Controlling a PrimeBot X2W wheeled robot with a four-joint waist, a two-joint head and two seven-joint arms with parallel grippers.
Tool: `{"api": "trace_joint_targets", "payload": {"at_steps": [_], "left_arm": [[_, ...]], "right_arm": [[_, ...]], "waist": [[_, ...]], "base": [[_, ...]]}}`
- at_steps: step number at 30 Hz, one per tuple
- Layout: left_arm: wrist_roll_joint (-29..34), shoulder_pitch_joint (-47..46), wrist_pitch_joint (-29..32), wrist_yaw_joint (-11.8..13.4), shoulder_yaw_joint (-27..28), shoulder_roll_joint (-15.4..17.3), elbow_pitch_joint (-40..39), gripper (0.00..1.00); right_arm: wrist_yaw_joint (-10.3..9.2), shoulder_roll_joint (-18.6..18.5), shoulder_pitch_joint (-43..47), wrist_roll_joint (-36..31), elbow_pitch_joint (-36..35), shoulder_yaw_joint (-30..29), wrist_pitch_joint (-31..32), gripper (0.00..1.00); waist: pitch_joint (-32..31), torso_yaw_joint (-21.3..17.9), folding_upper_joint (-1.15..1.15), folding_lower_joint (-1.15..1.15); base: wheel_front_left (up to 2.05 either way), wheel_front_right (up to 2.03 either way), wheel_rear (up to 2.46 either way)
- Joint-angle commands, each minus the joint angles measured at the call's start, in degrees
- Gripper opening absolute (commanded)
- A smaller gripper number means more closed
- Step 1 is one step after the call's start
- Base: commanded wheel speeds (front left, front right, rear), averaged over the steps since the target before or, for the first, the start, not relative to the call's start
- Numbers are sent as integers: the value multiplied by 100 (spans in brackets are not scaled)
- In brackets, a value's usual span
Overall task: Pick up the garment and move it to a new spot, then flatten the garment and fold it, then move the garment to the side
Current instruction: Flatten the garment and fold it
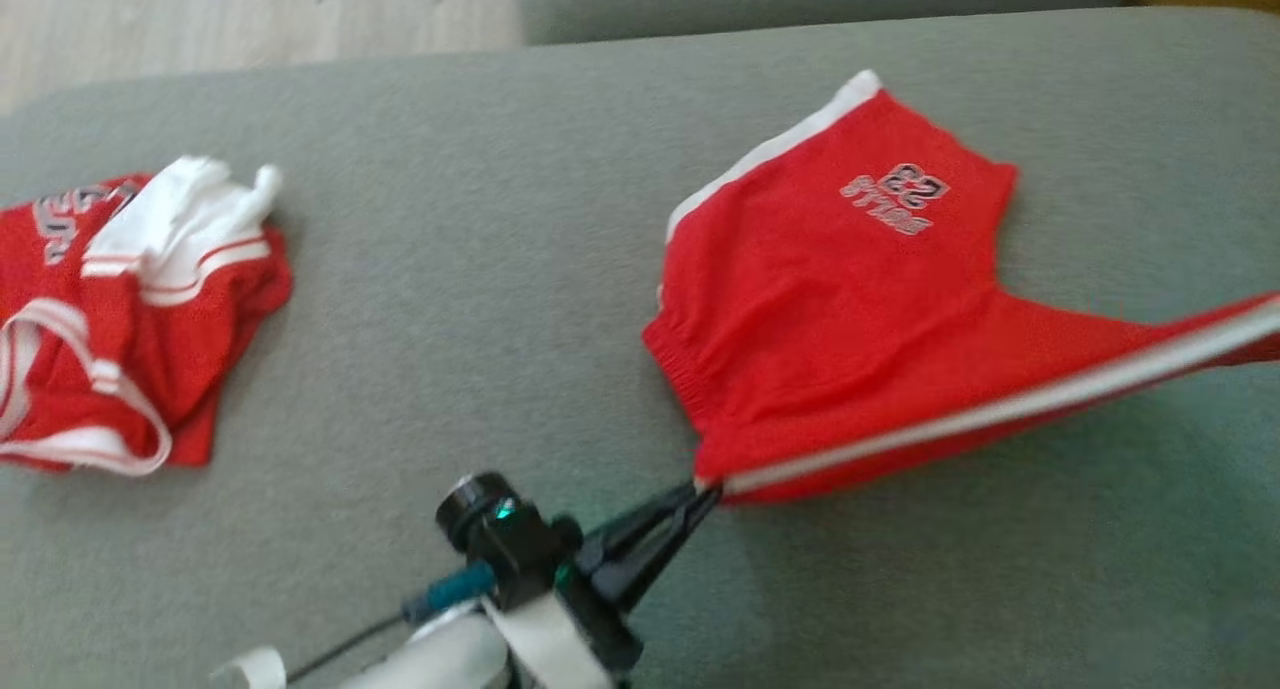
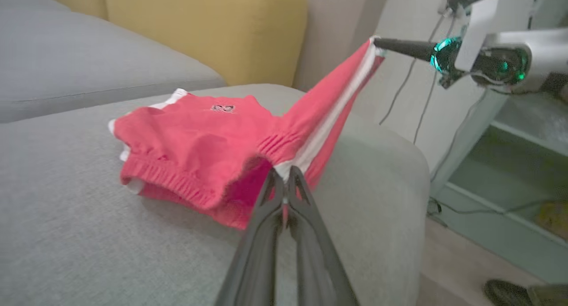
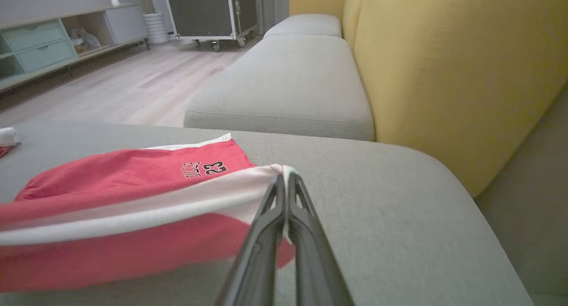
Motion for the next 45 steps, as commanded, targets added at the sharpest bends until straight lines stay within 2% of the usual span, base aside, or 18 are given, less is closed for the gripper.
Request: {"api": "trace_joint_targets", "payload": {"at_steps": [1,7,15,25,28,33,34,35,36,37,39,43,45], "left_arm": [[-183,-355,-25,11,310,-19,-178,0],[-802,-925,-25,10,404,-318,-170,0],[-1517,-1543,-24,10,119,-544,134,0],[-2186,-2159,-24,10,-214,-762,655,0],[-2436,-2269,-25,10,-279,-768,794,0],[-2534,-2330,-25,10,-310,-790,884,0],[-2549,-2338,-25,10,-314,-801,899,0],[-2552,-2344,-25,10,-297,-815,920,22],[-2555,-2340,-25,10,-271,-836,941,74],[-2549,-2333,-25,10,-257,-857,956,86],[-2507,-2304,-25,10,-235,-898,989,99],[-2216,-2067,-25,10,86,-981,1069,100],[-1801,-1865,-25,147,483,-1021,1084,100]], "right_arm": [[-5,-172,-279,-199,-192,-184,211,0],[-5,41,-1310,-669,-255,-182,1256,0],[-5,-117,-2817,-766,404,643,1989,0],[-5,-181,-4184,-749,1344,1749,2029,0],[-5,-136,-4656,-704,1761,2209,1869,0],[-5,-82,-5021,-613,2129,2618,1688,0],[-5,-56,-5086,-563,2213,2716,1650,6],[-5,-26,-5142,-502,2284,2809,1607,35],[-5,7,-5191,-427,2347,2888,1551,100],[-5,41,-5234,-339,2406,2955,1471,100],[-5,69,-5279,-230,2514,3098,1289,100],[-5,106,-5117,40,2627,3271,982,100],[-5,92,-4931,249,2634,3288,916,100]], "waist": [[178,252,0,0],[493,698,0,0],[915,1149,0,0],[1219,1430,0,0],[1293,1519,0,0],[1371,1609,0,0],[1382,1625,0,0],[1391,1638,0,0],[1399,1646,0,0],[1403,1652,0,0],[1385,1662,0,0],[1257,1644,0,0],[1200,1621,0,0]], "base": [[0,0,0],[0,0,0],[0,0,0],[0,0,0],[0,0,0],[0,0,0],[0,0,0],[0,0,0],[0,0,0],[0,0,0],[0,0,0],[0,0,0],[0,0,0]]}}
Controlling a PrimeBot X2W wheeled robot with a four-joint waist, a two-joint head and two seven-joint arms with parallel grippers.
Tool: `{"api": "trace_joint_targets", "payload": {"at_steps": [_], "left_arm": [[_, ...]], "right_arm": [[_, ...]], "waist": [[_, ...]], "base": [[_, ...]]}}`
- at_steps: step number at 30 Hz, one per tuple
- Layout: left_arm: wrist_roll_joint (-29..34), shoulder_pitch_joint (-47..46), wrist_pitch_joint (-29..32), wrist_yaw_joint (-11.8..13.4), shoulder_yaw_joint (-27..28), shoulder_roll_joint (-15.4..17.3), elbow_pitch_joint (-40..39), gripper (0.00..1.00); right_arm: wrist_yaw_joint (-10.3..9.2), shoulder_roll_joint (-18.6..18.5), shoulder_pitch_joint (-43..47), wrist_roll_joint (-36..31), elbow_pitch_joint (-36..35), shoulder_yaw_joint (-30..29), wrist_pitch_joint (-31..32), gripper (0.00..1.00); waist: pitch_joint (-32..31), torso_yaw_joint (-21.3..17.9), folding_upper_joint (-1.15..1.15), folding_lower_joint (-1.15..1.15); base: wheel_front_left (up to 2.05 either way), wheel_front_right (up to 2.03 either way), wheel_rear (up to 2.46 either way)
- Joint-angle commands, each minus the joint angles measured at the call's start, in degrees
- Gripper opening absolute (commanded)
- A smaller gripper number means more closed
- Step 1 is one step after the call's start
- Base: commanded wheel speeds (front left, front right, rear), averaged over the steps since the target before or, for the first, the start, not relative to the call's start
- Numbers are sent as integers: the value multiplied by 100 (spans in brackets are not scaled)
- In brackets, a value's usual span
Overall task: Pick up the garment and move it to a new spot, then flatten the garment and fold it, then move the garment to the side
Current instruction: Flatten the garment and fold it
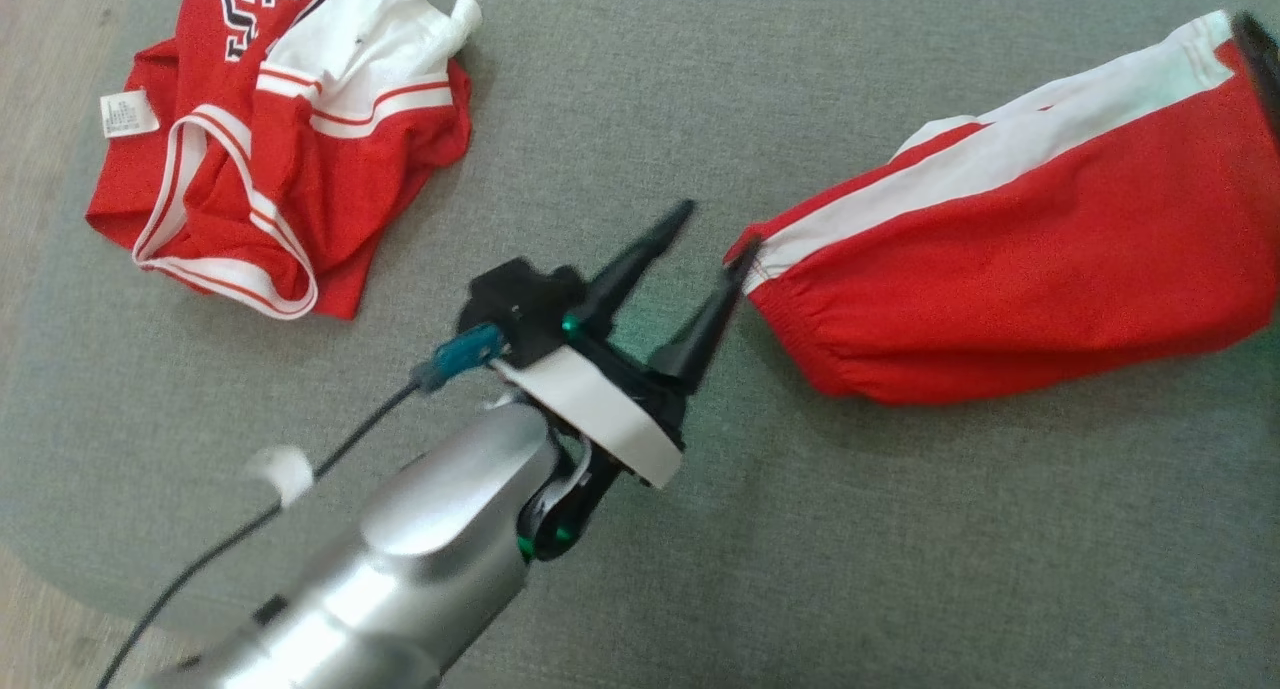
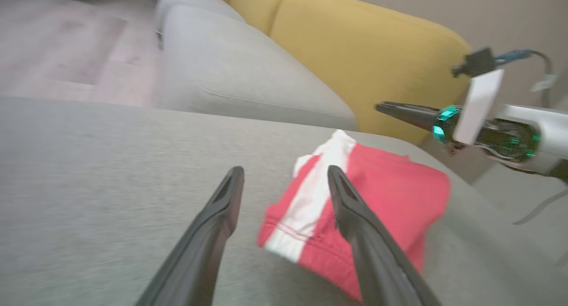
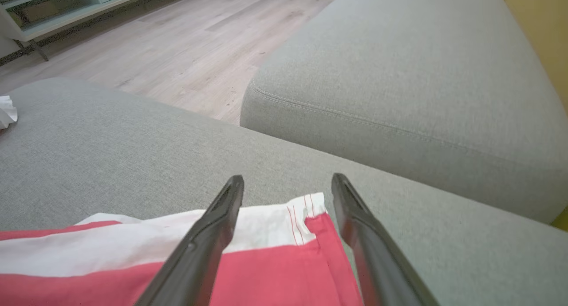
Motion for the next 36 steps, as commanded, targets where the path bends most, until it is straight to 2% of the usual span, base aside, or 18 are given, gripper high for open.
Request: {"api": "trace_joint_targets", "payload": {"at_steps": [1,6,10,13,20,21,22,26,31,36], "left_arm": [[167,67,-28,81,292,67,-132,100],[1735,900,-28,954,1534,-147,-797,100],[2976,1668,-28,1487,2263,-380,-1544,100],[3417,1979,-28,1598,2437,-473,-1853,100],[3921,2409,-28,1579,2570,-555,-2284,100],[3945,2454,-28,1579,2600,-560,-2300,100],[3964,2494,-28,1571,2626,-565,-2309,100],[4026,2637,-28,1547,2728,-576,-2292,100],[4052,2796,-28,1537,2898,-581,-2277,100],[4122,2921,-28,1467,3128,-583,-2249,100]], "right_arm": [[-4,-151,265,89,-82,1,-61,100],[-4,-397,674,483,-14,-68,-125,100],[-4,-516,820,676,321,-202,-110,100],[-4,-535,858,740,617,-220,-16,100],[-4,-445,819,670,1161,40,452,98],[-4,-413,806,687,1194,70,508,45],[-4,-379,796,726,1217,88,554,0],[-4,-286,751,833,1332,77,453,0],[-4,-134,673,879,1536,33,243,0],[-4,-4,724,903,1810,38,159,0]], "waist": [[-33,-20,0,1],[-28,3,0,1],[27,144,0,1],[41,282,0,1],[67,518,0,1],[63,531,0,1],[56,538,0,1],[-48,470,0,1],[-244,152,0,1],[-446,-440,0,1]], "base": [[0,0,0],[0,0,0],[0,0,0],[0,0,0],[0,0,0],[0,0,0],[0,0,0],[0,0,0],[0,0,0],[0,0,0]]}}
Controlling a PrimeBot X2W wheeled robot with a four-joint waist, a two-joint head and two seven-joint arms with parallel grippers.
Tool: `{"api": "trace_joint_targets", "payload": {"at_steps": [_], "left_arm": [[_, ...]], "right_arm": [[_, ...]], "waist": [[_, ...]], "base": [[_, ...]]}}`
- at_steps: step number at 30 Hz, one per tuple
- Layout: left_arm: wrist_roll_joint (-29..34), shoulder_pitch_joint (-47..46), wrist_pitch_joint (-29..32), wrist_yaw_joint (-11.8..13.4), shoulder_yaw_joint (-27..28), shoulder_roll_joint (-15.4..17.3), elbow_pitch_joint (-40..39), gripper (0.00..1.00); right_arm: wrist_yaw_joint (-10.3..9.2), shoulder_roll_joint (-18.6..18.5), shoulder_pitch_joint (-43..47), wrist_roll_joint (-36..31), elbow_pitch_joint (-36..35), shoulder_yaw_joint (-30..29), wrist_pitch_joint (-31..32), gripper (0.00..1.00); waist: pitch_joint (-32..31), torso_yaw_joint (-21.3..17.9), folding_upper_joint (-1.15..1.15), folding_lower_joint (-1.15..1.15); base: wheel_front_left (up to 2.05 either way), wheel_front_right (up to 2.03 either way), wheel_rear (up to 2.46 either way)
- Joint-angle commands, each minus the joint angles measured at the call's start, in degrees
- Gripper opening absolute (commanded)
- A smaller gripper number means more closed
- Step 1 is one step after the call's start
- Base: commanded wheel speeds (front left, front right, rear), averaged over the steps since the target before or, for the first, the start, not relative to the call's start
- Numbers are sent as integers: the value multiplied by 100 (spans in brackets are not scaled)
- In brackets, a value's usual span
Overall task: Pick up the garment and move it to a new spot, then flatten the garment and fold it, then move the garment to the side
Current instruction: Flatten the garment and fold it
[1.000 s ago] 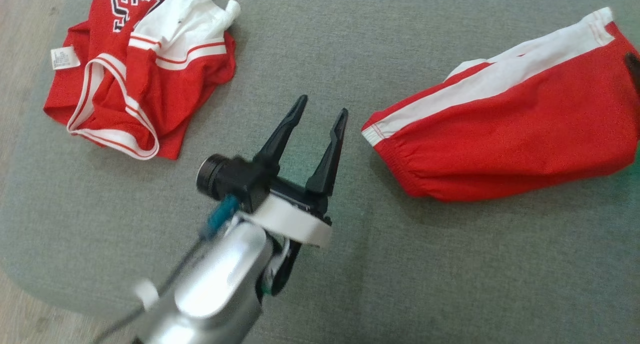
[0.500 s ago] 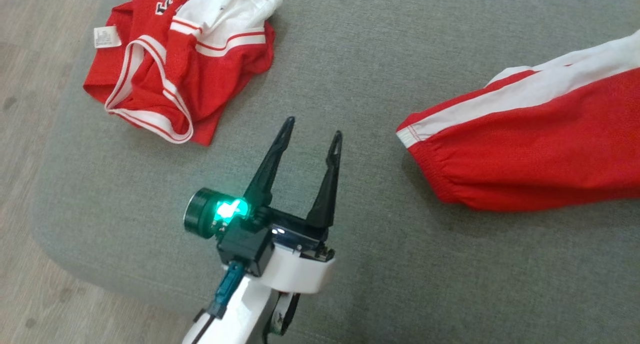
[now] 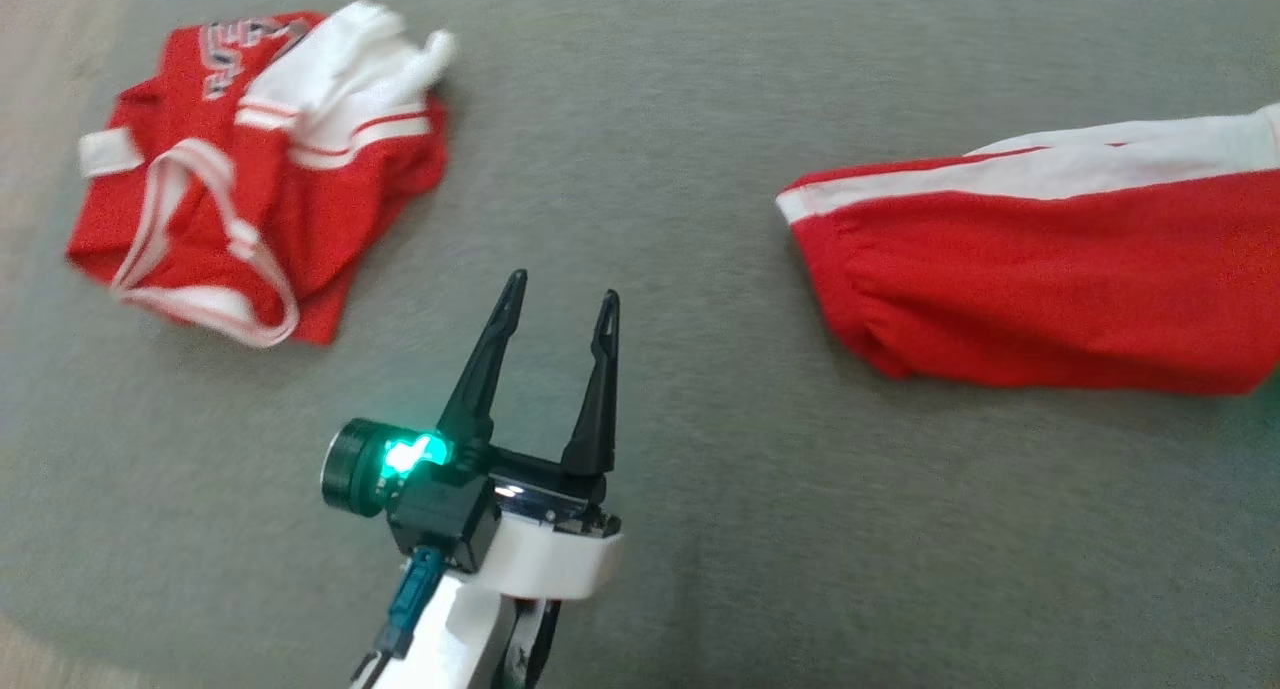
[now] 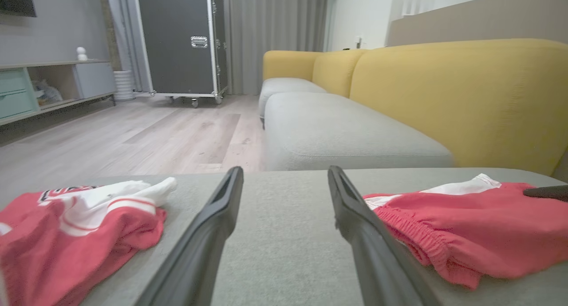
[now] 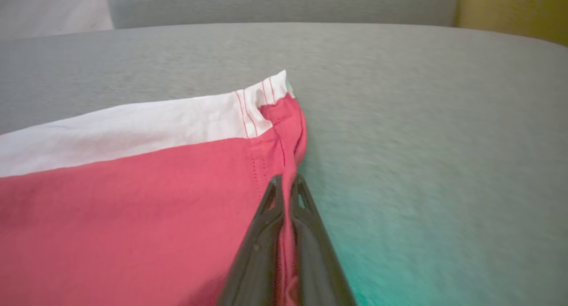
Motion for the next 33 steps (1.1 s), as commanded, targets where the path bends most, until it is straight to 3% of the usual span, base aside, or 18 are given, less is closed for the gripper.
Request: {"api": "trace_joint_targets", "payload": {"at_steps": [1,7,17,26,33], "left_arm": [[46,-28,-24,-25,227,0,-159,100],[162,-52,-24,-203,343,-2,-63,100],[174,49,-24,-332,412,-4,131,100],[50,354,-24,-294,511,-4,155,100],[-63,496,-24,-298,487,-5,158,100]], "right_arm": [[-5,-177,137,31,-2,29,-83,0],[-5,-204,317,43,292,-31,-375,0],[-5,119,-252,-337,87,-175,-1194,0],[-5,973,-337,-577,-836,-88,-1263,0],[-5,2078,150,-781,-1198,-32,-1070,0]], "waist": [[-174,-390,0,0],[-272,-998,0,0],[-554,-1109,0,0],[-970,-874,0,0],[-1161,-628,0,0]], "base": [[0,0,0],[0,0,0],[0,0,0],[0,0,0],[0,0,0]]}}
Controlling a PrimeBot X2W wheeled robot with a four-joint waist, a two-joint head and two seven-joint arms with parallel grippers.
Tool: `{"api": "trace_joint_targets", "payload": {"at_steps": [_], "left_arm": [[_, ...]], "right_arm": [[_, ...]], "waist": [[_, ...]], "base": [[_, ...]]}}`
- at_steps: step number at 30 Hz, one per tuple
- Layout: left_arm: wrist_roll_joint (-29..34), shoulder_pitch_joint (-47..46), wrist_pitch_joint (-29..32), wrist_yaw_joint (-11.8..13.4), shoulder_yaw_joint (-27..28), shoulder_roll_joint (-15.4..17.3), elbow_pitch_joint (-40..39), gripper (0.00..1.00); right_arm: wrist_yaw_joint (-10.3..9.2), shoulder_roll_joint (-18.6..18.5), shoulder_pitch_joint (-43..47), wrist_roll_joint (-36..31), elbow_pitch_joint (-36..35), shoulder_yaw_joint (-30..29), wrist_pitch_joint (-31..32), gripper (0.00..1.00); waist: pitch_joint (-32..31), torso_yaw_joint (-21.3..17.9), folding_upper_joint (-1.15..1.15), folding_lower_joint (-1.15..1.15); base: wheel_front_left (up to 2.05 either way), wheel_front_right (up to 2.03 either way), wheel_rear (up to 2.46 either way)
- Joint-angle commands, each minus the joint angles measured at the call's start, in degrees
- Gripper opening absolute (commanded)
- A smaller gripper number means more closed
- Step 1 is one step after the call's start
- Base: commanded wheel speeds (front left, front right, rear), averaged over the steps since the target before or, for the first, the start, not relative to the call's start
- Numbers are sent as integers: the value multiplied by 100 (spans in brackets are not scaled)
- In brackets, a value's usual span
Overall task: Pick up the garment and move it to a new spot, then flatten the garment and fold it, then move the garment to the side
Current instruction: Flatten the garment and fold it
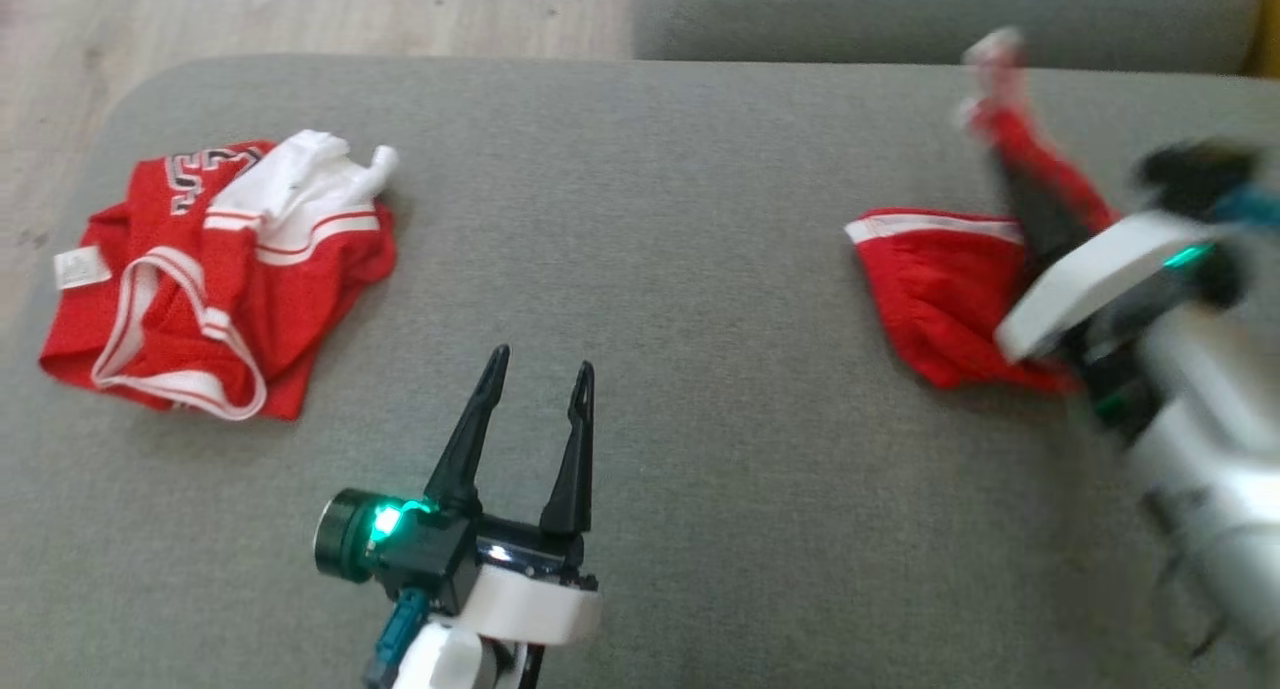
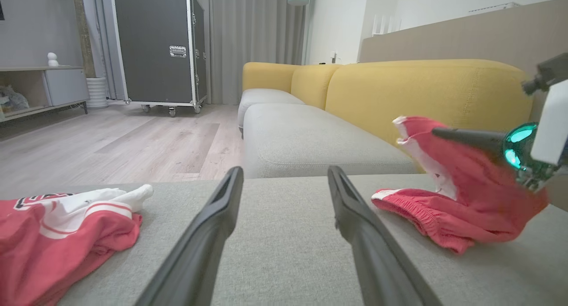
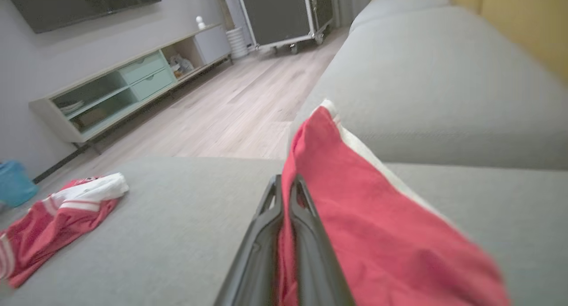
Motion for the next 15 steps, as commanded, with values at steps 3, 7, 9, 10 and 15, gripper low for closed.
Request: {"api": "trace_joint_targets", "payload": {"at_steps": [3,7,9,10,15], "left_arm": [[-72,-37,-24,-7,108,-9,-167,100],[-95,16,-24,6,118,-9,-139,100],[-101,81,-24,26,174,-9,-142,100],[-104,126,-24,34,210,-9,-146,100],[-156,447,-24,99,453,-9,-255,100]], "right_arm": [[-5,591,434,-164,-90,69,112,44],[-5,868,642,-274,-120,-48,-50,100],[-5,907,789,-310,-252,-173,-208,100],[-5,874,868,-353,-342,-229,-297,100],[-5,432,1412,-718,-889,-590,-700,100]], "waist": [[-112,224,0,1],[-207,308,0,1],[-294,310,0,1],[-350,299,0,1],[-669,164,0,1]], "base": [[0,0,0],[0,0,0],[0,0,0],[0,0,0],[0,0,0]]}}
